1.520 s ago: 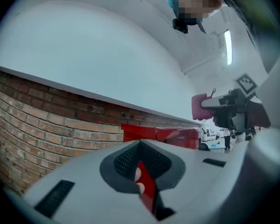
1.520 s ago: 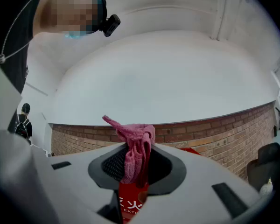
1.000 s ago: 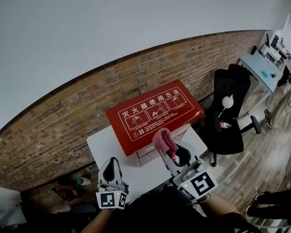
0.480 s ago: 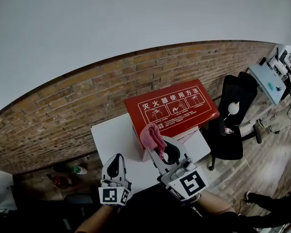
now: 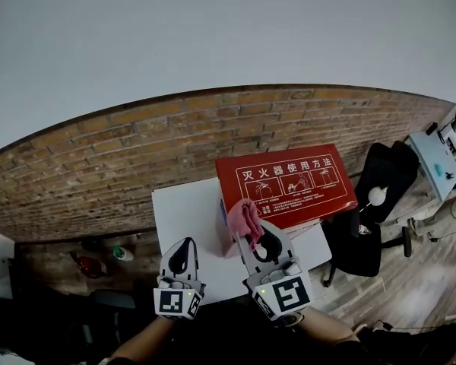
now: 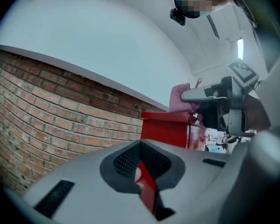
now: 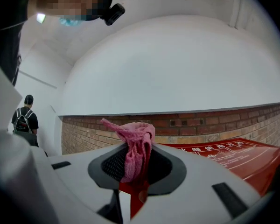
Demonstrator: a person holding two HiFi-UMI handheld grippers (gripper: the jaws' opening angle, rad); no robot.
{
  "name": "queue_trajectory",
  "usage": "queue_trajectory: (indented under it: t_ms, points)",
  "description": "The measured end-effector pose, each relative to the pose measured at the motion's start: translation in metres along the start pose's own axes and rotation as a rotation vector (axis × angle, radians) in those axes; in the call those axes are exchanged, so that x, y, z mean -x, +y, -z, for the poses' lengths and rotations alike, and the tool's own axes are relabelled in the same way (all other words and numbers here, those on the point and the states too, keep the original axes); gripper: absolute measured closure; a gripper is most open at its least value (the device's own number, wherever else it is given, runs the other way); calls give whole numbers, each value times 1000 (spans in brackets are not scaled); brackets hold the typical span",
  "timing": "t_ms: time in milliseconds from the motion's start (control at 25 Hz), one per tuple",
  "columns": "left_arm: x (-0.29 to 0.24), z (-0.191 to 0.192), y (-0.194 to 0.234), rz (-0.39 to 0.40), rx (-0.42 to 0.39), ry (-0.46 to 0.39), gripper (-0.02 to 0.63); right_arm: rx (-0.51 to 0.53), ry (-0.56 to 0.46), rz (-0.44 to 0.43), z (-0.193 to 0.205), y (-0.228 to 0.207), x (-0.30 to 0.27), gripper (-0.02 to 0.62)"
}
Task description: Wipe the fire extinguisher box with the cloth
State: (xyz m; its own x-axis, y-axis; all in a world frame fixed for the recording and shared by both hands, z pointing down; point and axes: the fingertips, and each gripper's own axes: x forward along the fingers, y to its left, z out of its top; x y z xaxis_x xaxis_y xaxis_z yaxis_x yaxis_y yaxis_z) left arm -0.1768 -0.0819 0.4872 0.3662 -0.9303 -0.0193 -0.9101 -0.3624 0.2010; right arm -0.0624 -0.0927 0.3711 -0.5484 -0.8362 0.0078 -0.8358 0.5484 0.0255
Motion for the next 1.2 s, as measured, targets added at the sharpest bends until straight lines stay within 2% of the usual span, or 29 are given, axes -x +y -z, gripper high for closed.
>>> queue_trajectory:
  t_ms: [240,520,1200]
  points:
    - [-6,6,-8,-14,7,18,586,27,39,25,3,-14,2,491]
    - [-17,13,-19,9,4,25,586,36,44,41,5,-28,7,491]
    - [-40,18,-33,65,3,42,586,-16,27,74,4,-57,21,492]
